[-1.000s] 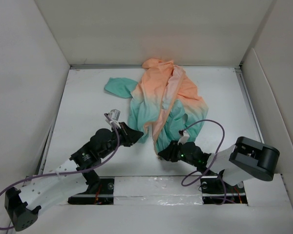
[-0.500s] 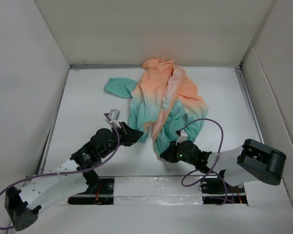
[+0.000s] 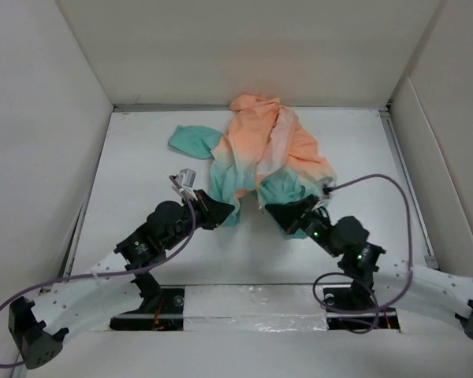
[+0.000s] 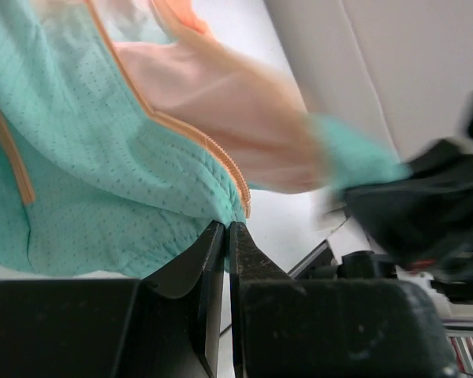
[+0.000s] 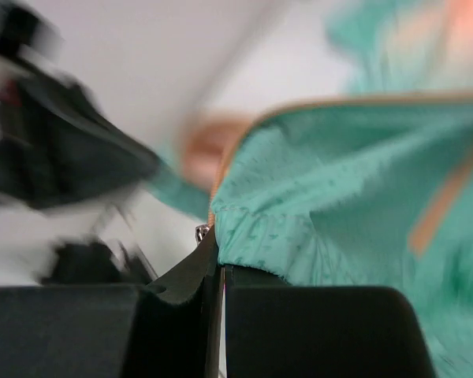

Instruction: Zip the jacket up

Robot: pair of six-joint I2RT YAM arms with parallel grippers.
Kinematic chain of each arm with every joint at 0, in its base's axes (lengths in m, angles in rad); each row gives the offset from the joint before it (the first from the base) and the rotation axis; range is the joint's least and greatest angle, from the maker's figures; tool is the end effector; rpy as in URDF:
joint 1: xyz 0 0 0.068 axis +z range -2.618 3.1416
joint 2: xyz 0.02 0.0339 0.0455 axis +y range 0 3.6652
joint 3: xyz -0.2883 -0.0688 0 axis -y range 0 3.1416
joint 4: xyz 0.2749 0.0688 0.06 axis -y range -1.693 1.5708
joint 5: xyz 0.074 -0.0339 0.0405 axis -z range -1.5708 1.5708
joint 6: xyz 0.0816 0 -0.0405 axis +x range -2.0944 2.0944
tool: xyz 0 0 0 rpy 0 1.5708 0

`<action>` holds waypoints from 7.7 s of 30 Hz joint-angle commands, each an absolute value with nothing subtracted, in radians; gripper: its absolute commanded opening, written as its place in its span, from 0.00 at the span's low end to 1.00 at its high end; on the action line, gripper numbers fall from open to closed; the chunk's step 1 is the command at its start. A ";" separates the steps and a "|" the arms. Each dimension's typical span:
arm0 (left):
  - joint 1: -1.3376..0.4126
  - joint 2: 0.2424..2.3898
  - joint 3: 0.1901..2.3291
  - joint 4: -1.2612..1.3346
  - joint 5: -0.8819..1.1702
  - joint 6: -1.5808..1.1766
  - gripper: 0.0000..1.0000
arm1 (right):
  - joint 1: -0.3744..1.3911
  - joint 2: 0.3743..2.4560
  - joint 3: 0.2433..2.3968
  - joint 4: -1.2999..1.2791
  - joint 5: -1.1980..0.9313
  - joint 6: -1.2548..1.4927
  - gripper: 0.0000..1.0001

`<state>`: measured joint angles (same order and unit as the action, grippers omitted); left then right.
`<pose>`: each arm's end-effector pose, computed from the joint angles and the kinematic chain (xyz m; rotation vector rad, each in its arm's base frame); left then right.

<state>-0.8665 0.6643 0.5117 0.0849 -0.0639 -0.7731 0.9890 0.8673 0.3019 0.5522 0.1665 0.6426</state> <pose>0.1522 -0.1711 0.2982 0.0300 1.7800 -1.1768 0.1499 0.2033 0.2347 -0.1549 1.6972 1.1236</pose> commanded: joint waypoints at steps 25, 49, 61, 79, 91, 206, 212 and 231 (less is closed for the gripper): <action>-0.862 0.787 0.542 0.443 0.009 -0.884 0.00 | 0.980 0.814 0.400 0.772 0.377 0.431 0.00; -0.916 0.891 0.543 0.574 -0.115 -0.920 0.00 | 0.980 0.857 0.410 0.747 0.359 0.471 0.00; -0.916 0.899 0.554 0.523 -0.147 -0.923 0.00 | 1.038 0.893 0.466 0.667 0.518 0.381 0.00; -0.916 0.922 0.552 0.528 -0.158 -0.927 0.00 | 1.098 0.950 0.511 0.644 0.629 0.333 0.00; -0.916 0.936 0.552 0.532 -0.153 -0.930 0.00 | 1.117 0.962 0.517 0.650 0.646 0.324 0.00; -0.916 0.920 0.532 0.546 -0.129 -0.911 0.00 | 1.154 1.002 0.561 0.644 0.713 0.290 0.00; -0.916 0.930 0.535 0.540 -0.130 -0.914 0.00 | 1.154 1.009 0.571 0.640 0.712 0.287 0.00; -0.916 0.945 0.572 0.468 -0.124 -0.861 0.00 | 1.172 1.055 0.673 0.506 0.758 0.259 0.00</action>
